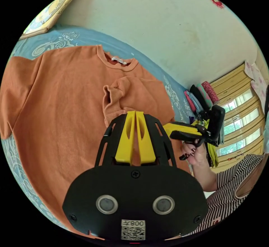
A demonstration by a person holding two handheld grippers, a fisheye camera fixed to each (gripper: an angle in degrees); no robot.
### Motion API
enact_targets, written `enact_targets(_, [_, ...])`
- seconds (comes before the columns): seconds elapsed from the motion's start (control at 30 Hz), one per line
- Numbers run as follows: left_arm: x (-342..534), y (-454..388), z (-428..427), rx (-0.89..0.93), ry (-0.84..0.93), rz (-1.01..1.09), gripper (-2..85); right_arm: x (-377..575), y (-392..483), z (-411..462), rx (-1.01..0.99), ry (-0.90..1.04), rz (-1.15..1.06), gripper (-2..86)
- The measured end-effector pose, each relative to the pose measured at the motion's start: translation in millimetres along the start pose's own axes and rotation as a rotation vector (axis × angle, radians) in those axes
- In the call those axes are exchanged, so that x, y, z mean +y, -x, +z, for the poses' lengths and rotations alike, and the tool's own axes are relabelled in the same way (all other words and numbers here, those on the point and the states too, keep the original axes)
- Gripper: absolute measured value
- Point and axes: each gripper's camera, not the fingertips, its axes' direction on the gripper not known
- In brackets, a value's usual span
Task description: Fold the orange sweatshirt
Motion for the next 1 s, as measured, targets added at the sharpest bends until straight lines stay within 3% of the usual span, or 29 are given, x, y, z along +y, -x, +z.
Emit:
enact_targets(0.23, [19, 1, 5, -0.016, -0.016, -0.012, 0.1, 24, -65, -63, 0.305, -0.079, 0.287, 0.1])
enact_targets(0.4, [30, -12, 1, -0.055, -0.048, -0.068, 0.3, 32, -51, -48, 0.405, -0.030, 0.274, 0.2])
enact_targets(0.53, [12, -69, -4, -0.030, -0.123, 0.103, 0.3, 33, -29, -43, 0.488, -0.043, 0.248, 0.2])
enact_targets(0.73, [-80, -141, 95, 0.054, 0.074, 0.309, 0.4, 42, -30, -58, 0.383, -0.073, 0.287, 0.1])
enact_targets(0.9, [-130, -183, 195, -0.163, 0.263, 0.423, 0.3, 42, -7, -57, 0.468, -0.055, 0.252, 0.1])
enact_targets(1.0, [-139, -180, 214, -0.154, 0.259, 0.430, 0.1, 43, 1, -60, 0.474, -0.056, 0.250, 0.1])
